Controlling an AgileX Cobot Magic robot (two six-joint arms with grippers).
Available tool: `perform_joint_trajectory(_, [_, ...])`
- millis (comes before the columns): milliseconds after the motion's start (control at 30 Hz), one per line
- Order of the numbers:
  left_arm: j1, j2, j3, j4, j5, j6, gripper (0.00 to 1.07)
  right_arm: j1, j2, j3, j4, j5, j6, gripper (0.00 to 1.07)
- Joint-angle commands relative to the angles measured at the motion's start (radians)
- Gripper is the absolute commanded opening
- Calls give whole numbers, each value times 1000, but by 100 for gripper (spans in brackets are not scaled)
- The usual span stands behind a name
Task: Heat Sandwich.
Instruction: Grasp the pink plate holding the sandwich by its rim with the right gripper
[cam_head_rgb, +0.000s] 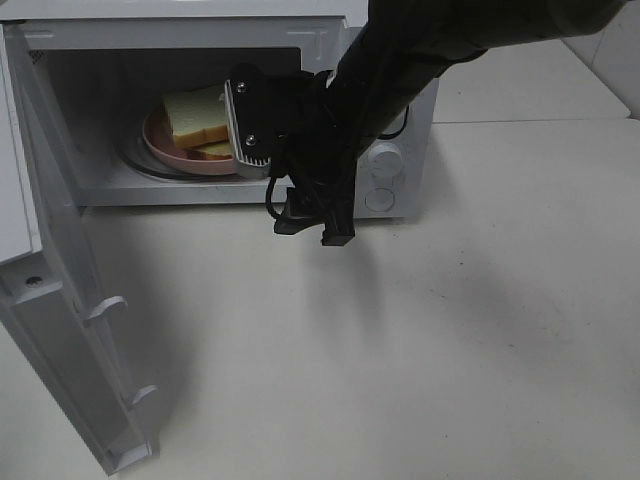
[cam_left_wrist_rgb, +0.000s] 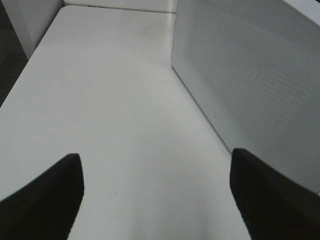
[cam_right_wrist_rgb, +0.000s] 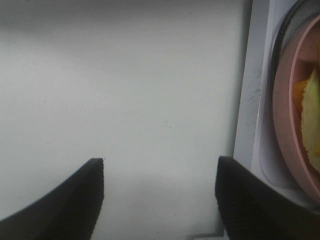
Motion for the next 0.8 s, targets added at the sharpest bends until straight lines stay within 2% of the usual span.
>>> perform_joint_trajectory(33, [5, -17, 2, 7, -15, 1, 76, 3, 23, -34, 1, 22, -7, 63])
perform_joint_trajectory(333, [5, -17, 2, 7, -15, 1, 76, 24, 106, -145, 1, 32, -11, 63])
perform_joint_trajectory(800, [5, -17, 2, 7, -15, 1, 76, 25, 275, -387, 11, 154, -10, 63])
